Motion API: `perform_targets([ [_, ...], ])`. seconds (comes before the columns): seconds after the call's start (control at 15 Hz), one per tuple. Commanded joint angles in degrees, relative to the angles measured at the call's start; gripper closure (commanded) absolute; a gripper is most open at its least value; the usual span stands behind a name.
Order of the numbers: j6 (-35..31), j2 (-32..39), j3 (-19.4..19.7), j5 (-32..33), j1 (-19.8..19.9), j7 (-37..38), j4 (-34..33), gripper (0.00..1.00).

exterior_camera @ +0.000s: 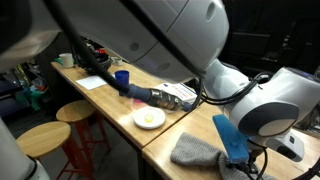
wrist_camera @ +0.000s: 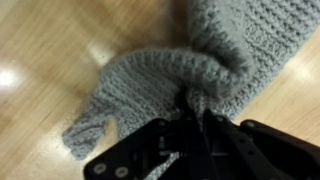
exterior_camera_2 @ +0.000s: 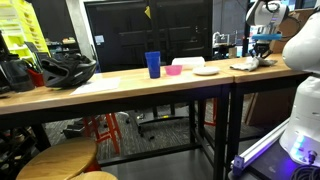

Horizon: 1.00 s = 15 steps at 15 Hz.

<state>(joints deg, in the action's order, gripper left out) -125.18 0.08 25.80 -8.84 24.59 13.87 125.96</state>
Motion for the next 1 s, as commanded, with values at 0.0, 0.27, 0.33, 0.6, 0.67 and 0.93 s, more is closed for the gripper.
perform_targets([
  [0.0,-0.10,6.48,-0.71,-1.76,-0.10,-0.45,-3.35,0.98],
  [0.27,0.28,8.92,-1.51,-1.51,-0.17,-0.54,-6.62,0.98],
  [0.33,0.33,9.45,-1.71,-1.49,-0.18,-0.58,-7.34,0.98],
  [0.6,0.89,10.92,-2.59,-0.86,-0.45,-0.79,-10.04,0.98],
  [0.67,0.88,11.18,-2.78,-0.58,-0.59,-0.73,-10.56,0.98],
  [0.93,0.90,12.08,-3.56,0.40,-1.06,-0.66,-12.49,0.98],
])
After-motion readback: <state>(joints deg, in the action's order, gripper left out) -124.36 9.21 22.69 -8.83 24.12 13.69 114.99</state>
